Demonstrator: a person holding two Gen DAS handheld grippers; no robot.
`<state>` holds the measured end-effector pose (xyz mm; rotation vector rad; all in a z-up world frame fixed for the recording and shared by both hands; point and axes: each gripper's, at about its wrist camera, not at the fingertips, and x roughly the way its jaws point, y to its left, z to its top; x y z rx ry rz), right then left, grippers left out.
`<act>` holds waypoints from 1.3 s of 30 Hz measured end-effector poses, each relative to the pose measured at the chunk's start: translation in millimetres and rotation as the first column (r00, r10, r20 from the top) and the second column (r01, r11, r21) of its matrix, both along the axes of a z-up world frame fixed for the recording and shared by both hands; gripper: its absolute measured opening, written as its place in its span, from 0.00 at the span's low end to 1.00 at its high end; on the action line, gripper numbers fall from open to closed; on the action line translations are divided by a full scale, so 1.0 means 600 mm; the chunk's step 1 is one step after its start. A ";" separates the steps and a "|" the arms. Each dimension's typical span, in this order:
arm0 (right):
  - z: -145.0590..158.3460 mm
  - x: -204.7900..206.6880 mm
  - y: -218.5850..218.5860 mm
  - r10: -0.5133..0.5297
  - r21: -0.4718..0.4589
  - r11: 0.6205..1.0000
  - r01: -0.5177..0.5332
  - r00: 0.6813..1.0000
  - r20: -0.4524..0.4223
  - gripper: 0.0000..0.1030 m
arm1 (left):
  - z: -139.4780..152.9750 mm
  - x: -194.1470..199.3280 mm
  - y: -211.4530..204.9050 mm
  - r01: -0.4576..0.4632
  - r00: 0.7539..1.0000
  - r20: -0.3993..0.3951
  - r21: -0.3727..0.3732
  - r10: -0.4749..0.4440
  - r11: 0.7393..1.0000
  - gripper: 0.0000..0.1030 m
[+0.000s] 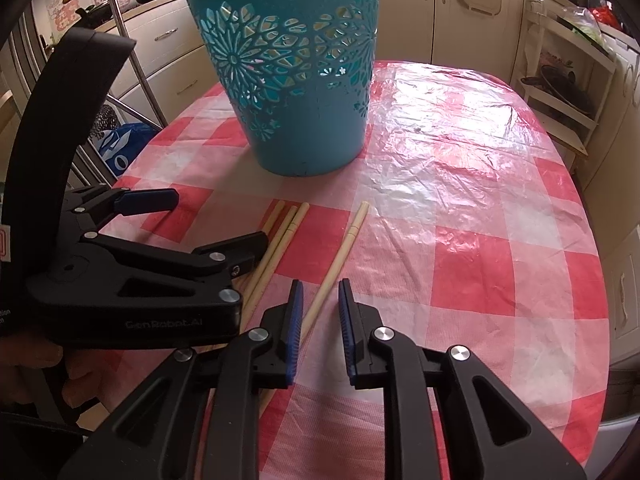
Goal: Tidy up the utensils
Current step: 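Move both grippers back down to the remaining wooden sticks, then lower the left gripper onto a loose wooden stick and close it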
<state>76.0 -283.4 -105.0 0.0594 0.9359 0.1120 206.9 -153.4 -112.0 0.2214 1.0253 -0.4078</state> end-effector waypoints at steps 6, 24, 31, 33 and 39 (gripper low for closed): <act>-0.001 0.001 -0.003 -0.006 0.008 1.000 0.006 1.000 -0.001 0.20 | -0.002 0.000 0.001 0.009 1.000 0.016 0.037 -0.010 0.999 0.92; 0.001 0.024 -0.008 0.042 -0.047 0.998 -0.043 0.999 -0.010 0.11 | 0.003 0.001 -0.024 0.226 0.974 0.035 0.013 -0.226 0.974 0.74; 0.003 0.028 -0.020 0.032 -0.033 0.999 -0.033 0.999 -0.037 0.13 | 0.014 -0.012 -0.039 0.320 0.946 0.050 -0.002 -0.319 0.948 0.31; 0.004 0.029 -0.020 0.030 -0.025 0.999 -0.031 0.999 -0.032 0.20 | 0.013 -0.017 -0.046 0.345 0.938 0.050 -0.002 -0.344 0.939 0.24; 0.003 0.030 -0.013 0.034 -0.042 0.999 -0.035 0.999 -0.020 0.27 | 0.016 -0.023 -0.054 0.457 0.888 0.046 0.014 -0.457 0.889 0.11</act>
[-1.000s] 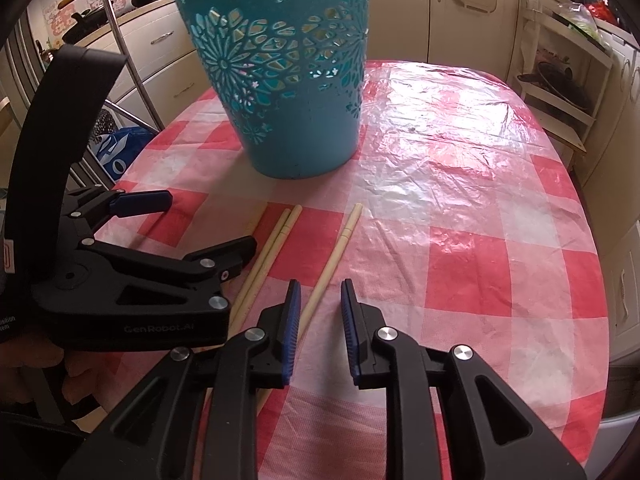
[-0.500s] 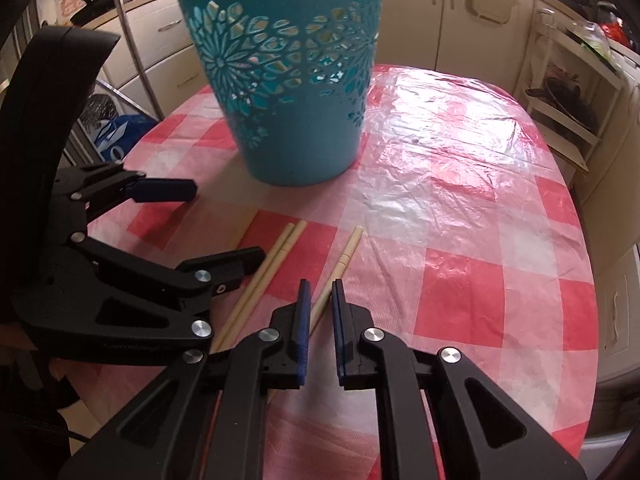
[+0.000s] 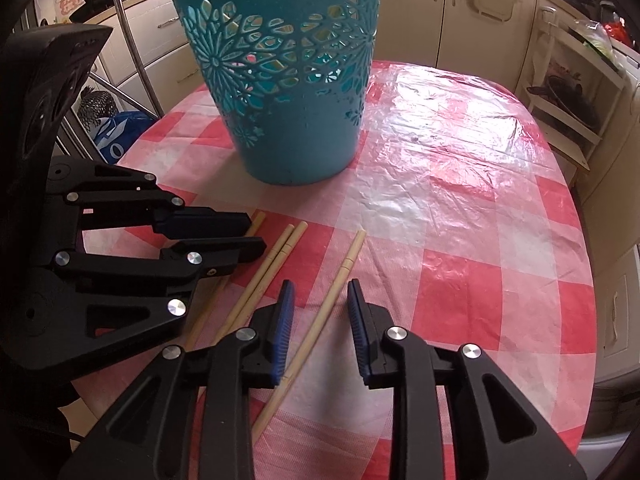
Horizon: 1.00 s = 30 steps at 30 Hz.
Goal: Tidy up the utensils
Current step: 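Lower the left gripper onto a loose wooden stick and close it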
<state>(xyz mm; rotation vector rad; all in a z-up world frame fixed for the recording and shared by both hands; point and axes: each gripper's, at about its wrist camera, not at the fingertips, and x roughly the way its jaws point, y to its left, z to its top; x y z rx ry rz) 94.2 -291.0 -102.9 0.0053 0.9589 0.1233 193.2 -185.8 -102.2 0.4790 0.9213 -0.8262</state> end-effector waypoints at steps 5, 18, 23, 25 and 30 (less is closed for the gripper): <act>0.000 0.003 -0.008 -0.027 0.007 1.000 0.027 1.000 0.000 0.27 | 0.002 -0.002 0.004 0.048 0.999 0.013 0.023 -0.048 0.999 0.11; 0.000 0.005 -0.005 -0.004 -0.003 1.000 0.004 1.000 -0.008 0.11 | 0.003 0.018 0.026 -0.090 0.996 -0.009 0.039 0.090 0.995 0.33; -0.002 0.009 -0.002 -0.018 -0.015 1.000 0.018 1.000 0.000 0.11 | 0.001 0.016 0.024 -0.124 0.992 0.004 0.038 0.123 0.992 0.33; -0.001 0.008 0.001 -0.001 -0.012 1.000 0.001 1.000 -0.005 0.10 | 0.002 0.010 0.023 -0.104 0.995 -0.003 0.026 0.104 0.994 0.10; -0.001 0.007 0.004 0.004 -0.011 1.000 -0.004 1.000 -0.010 0.10 | 0.002 0.001 0.013 -0.096 0.995 0.016 0.043 0.095 0.994 0.08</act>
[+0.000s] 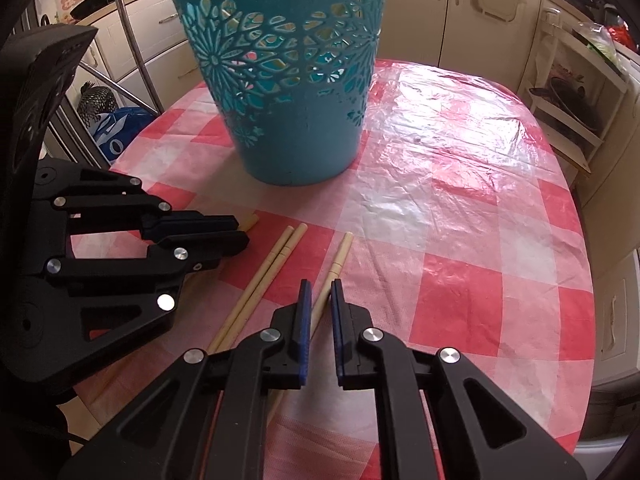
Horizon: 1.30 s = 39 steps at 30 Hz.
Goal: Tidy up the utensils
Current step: 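Lower the left gripper onto a loose wooden stick and close it, then lift the stick over the teal basket and open the left gripper while the right gripper grasps a stick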
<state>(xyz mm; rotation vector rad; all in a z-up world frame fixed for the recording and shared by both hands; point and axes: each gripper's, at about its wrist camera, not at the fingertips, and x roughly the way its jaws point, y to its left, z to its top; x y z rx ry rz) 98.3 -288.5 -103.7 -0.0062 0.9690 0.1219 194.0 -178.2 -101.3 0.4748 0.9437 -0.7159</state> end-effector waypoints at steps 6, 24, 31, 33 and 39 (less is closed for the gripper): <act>-0.002 0.000 0.007 0.012 -0.021 1.000 -0.012 1.000 0.008 0.10 | 0.001 0.000 0.000 -0.009 1.000 0.008 -0.004 0.009 1.000 0.08; -0.002 -0.001 0.015 0.013 -0.046 0.999 -0.012 1.000 0.017 0.10 | 0.104 -0.011 0.058 0.090 0.995 0.060 -0.243 -0.077 0.966 0.04; -0.001 -0.001 0.020 0.015 -0.052 0.999 -0.014 1.000 0.019 0.10 | 0.248 0.011 0.117 0.087 0.991 0.134 -0.554 -0.014 0.828 0.04; -0.001 -0.002 0.021 0.017 -0.051 0.999 -0.016 1.000 0.020 0.10 | 0.278 0.021 0.117 0.079 0.983 0.182 -0.590 0.037 0.803 0.04; -0.002 -0.002 0.020 0.019 -0.046 0.999 -0.018 1.000 0.023 0.10 | 0.339 0.068 0.118 0.009 0.916 0.274 -0.744 0.293 0.668 0.04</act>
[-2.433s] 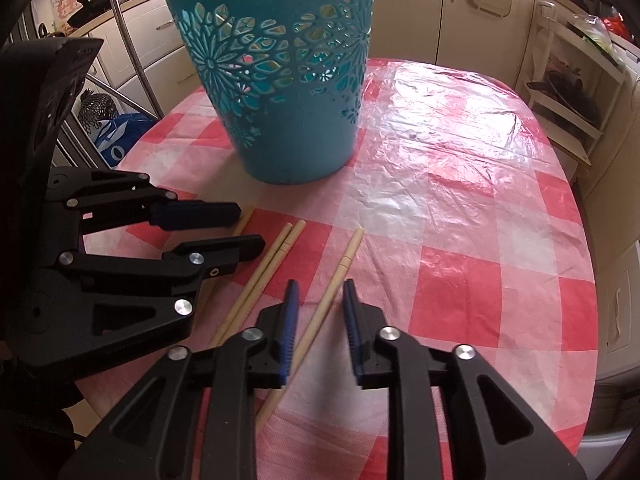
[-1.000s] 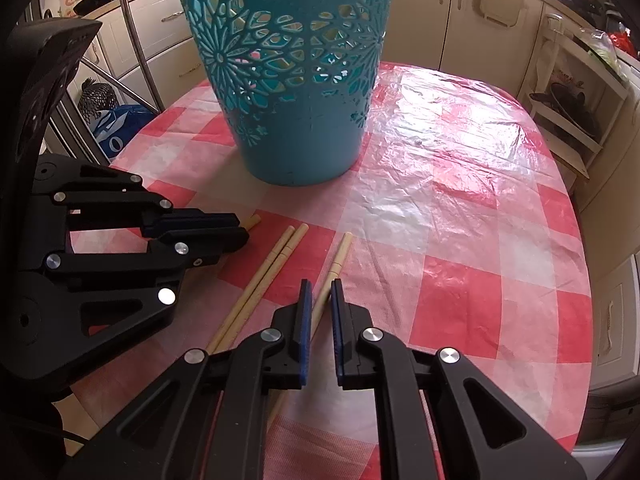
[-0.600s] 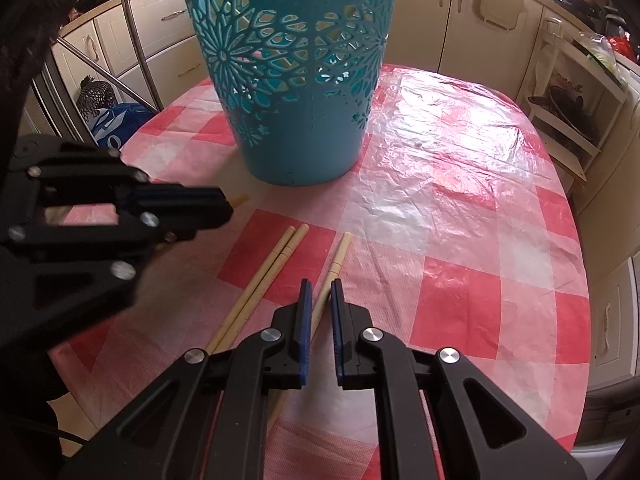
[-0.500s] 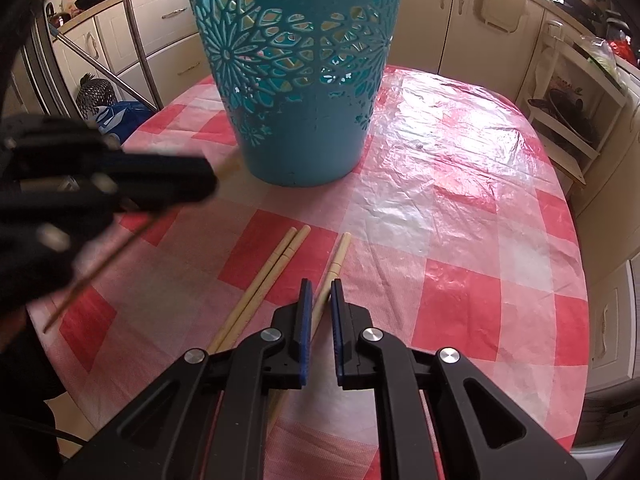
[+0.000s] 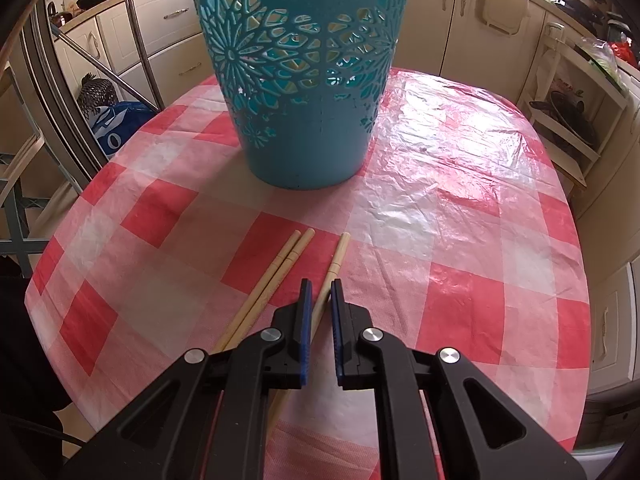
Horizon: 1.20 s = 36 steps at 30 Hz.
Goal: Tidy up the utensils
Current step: 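Lift the stick over the teal basket and open the left gripper while the right gripper grasps a stick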
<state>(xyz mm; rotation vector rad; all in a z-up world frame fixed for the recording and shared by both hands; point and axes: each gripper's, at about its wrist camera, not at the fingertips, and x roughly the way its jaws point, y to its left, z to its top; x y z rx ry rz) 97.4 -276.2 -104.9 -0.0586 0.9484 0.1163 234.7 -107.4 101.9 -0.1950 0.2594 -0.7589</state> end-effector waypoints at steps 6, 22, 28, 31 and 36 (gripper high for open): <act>0.000 0.001 -0.001 0.008 0.008 1.000 -0.008 1.000 0.004 0.10 | 0.042 0.036 -0.003 -0.172 0.975 0.116 -0.164 0.192 0.972 0.04; 0.000 0.011 -0.001 0.028 0.022 0.999 -0.028 1.000 0.005 0.10 | 0.009 0.069 -0.070 -0.295 0.938 0.175 -0.049 0.299 0.954 0.04; -0.001 0.009 0.000 0.029 0.014 0.999 -0.029 1.000 0.011 0.10 | -0.006 0.058 -0.075 -0.312 0.937 0.174 0.023 0.303 0.950 0.04; -0.001 0.009 0.002 0.028 0.008 1.000 -0.028 1.000 0.015 0.10 | -0.019 0.059 -0.071 -0.310 0.943 0.147 0.053 0.300 0.949 0.04; -0.002 0.006 0.001 0.023 0.016 1.000 -0.023 1.000 0.022 0.10 | -0.035 0.061 -0.060 -0.288 0.956 0.081 0.088 0.281 0.954 0.05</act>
